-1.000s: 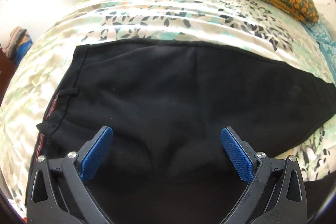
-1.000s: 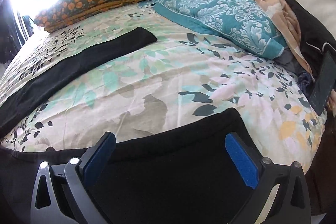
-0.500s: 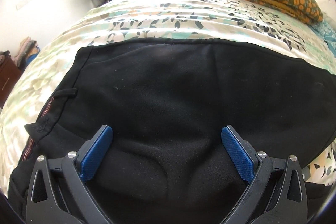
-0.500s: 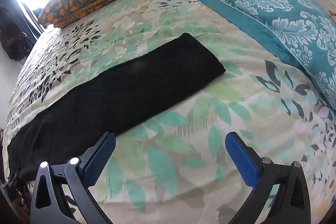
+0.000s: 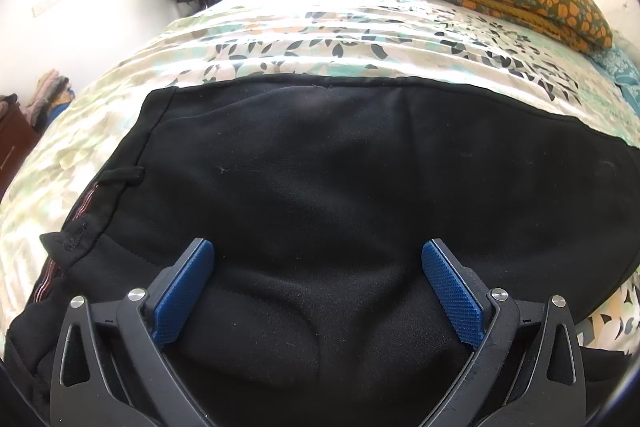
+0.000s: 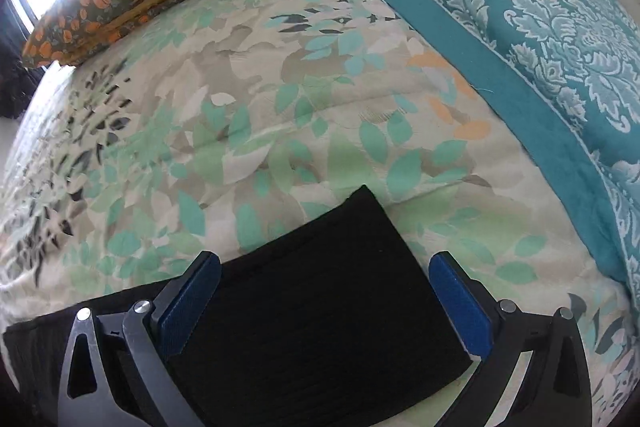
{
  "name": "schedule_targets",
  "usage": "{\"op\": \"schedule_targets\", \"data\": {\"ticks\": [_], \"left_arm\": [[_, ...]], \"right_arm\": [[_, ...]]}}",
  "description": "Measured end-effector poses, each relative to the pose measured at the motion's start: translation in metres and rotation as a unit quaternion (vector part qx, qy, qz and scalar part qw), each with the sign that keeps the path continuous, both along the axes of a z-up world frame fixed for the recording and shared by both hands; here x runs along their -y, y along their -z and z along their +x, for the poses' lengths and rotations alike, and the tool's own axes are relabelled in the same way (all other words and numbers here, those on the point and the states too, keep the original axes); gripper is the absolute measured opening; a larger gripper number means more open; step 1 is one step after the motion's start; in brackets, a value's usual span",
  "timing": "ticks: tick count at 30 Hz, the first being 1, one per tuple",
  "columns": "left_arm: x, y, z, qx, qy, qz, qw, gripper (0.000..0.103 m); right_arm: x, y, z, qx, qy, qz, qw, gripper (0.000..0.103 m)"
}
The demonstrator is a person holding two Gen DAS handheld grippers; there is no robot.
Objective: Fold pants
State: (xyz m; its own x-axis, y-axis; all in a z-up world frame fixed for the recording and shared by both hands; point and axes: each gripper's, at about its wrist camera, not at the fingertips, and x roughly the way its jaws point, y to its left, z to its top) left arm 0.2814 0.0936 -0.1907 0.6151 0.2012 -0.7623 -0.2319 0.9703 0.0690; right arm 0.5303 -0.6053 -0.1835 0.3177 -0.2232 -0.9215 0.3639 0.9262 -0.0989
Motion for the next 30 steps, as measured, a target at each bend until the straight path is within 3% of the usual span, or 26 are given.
{"op": "schedule_targets", "data": {"ticks": [2, 4, 5, 6, 7, 8, 9, 13, 18, 21, 24, 26, 28, 30], "left_arm": [[0.000, 0.000, 0.000, 0.001, 0.000, -0.001, 1.0000, 0.102], [0.000, 0.000, 0.000, 0.002, 0.000, -0.002, 1.0000, 0.102], [0.000, 0.000, 0.000, 0.002, 0.000, -0.003, 1.0000, 0.102], [0.000, 0.000, 0.000, 0.002, 0.000, -0.003, 1.0000, 0.102], [-0.001, 0.000, 0.000, 0.002, 0.000, -0.002, 1.0000, 0.102], [-0.001, 0.000, 0.000, 0.002, -0.001, -0.002, 1.0000, 0.102], [-0.001, 0.000, 0.000, 0.001, -0.001, -0.001, 1.0000, 0.102], [0.000, 0.000, 0.002, -0.002, -0.001, 0.004, 1.0000, 0.102], [0.002, -0.001, 0.004, -0.009, -0.002, 0.012, 0.9999, 0.102], [0.004, -0.003, 0.006, -0.017, -0.004, 0.019, 0.9997, 0.102], [0.006, -0.006, 0.008, -0.031, -0.012, 0.024, 0.9992, 0.102], [0.007, -0.011, 0.010, -0.054, -0.019, 0.029, 0.9979, 0.103], [0.008, -0.021, 0.007, -0.084, -0.017, 0.027, 0.9960, 0.102], [0.007, -0.033, -0.007, -0.090, -0.015, 0.003, 0.9958, 0.102]], "right_arm": [[0.013, 0.011, -0.006, -0.009, 0.019, -0.003, 1.000, 0.103], [0.024, 0.021, -0.012, -0.003, 0.021, 0.083, 0.996, 0.103], [0.025, 0.019, -0.015, 0.001, 0.015, 0.094, 0.995, 0.103], [0.022, 0.014, -0.019, 0.007, -0.004, 0.100, 0.995, 0.097], [0.019, 0.009, -0.022, 0.009, -0.023, 0.095, 0.995, 0.073], [0.015, 0.002, -0.028, 0.007, -0.041, 0.071, 0.997, 0.055], [0.012, -0.006, -0.034, 0.008, -0.056, 0.052, 0.997, 0.009], [-0.014, -0.052, -0.084, 0.067, -0.117, 0.036, 0.990, 0.010], [-0.068, -0.113, -0.215, 0.154, -0.159, 0.103, 0.970, 0.010], [-0.095, -0.117, -0.316, 0.175, -0.143, 0.141, 0.964, 0.010], [-0.100, -0.088, -0.409, 0.172, -0.065, 0.171, 0.968, 0.011], [-0.096, -0.059, -0.452, 0.143, 0.004, 0.168, 0.975, 0.019], [-0.084, -0.058, -0.473, 0.133, 0.072, 0.182, 0.972, 0.064], [-0.079, -0.077, -0.493, 0.189, 0.089, 0.156, 0.965, 0.087]]}}
